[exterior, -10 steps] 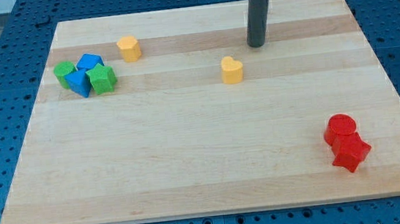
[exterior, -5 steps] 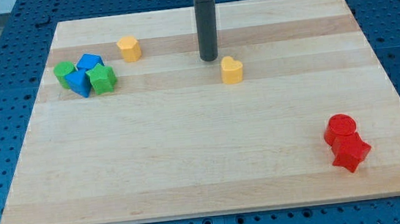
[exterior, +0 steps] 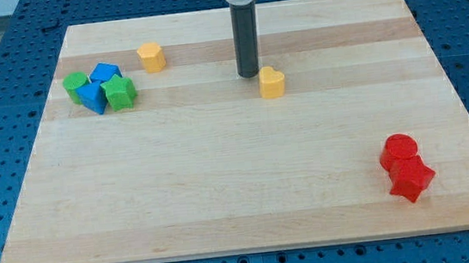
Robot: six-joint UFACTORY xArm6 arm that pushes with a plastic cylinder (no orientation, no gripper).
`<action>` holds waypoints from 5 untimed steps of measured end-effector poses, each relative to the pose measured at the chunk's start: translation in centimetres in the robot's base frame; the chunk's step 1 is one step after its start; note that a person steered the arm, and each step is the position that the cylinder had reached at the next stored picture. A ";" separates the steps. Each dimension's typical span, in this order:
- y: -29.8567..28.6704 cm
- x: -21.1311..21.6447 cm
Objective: Slide the yellow heart towards the bottom center
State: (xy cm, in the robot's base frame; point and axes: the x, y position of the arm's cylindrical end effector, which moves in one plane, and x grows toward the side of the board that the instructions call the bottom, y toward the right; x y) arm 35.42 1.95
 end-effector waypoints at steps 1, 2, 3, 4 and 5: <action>1.5 1.4; 2.6 3.5; 3.7 4.8; 4.2 3.4; 4.9 3.4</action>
State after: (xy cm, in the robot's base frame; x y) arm 38.79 6.85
